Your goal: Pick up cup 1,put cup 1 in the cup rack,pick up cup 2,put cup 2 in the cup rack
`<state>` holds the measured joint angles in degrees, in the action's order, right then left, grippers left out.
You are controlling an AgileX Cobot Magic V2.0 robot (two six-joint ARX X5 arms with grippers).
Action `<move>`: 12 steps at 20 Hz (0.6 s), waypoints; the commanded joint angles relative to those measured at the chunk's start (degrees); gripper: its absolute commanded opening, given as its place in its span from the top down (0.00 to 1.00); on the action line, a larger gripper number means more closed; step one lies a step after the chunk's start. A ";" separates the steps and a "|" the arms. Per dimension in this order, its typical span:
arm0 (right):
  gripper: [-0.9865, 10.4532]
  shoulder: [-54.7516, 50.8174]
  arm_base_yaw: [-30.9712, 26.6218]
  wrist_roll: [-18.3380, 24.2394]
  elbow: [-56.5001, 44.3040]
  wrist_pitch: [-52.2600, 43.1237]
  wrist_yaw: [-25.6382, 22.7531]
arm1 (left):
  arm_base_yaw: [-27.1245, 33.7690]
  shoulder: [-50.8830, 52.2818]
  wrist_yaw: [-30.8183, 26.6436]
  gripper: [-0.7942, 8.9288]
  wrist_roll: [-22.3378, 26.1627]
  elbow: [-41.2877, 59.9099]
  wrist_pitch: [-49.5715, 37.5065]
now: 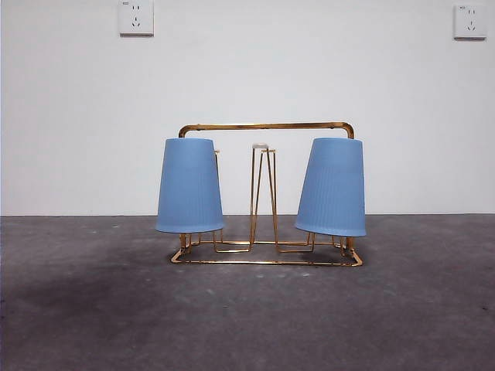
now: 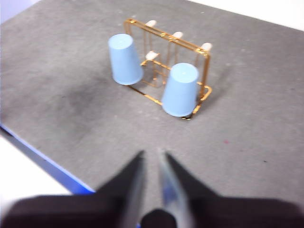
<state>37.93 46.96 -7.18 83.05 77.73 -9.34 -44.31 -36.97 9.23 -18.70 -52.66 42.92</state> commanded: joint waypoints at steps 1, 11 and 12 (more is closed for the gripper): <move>0.92 0.15 -0.04 -0.85 0.13 1.27 1.68 | -0.15 0.20 0.17 0.93 -0.07 0.37 0.59; 0.91 0.15 -0.04 -2.05 0.13 1.29 1.46 | -0.15 0.11 0.15 0.92 -0.09 0.37 0.79; 0.91 0.15 -0.04 -2.05 0.13 1.27 1.31 | -0.15 0.09 0.15 0.92 -0.09 0.37 0.83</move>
<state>38.02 46.96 -8.62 83.05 77.76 -7.92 -44.31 -36.99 9.23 -18.72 -52.66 43.86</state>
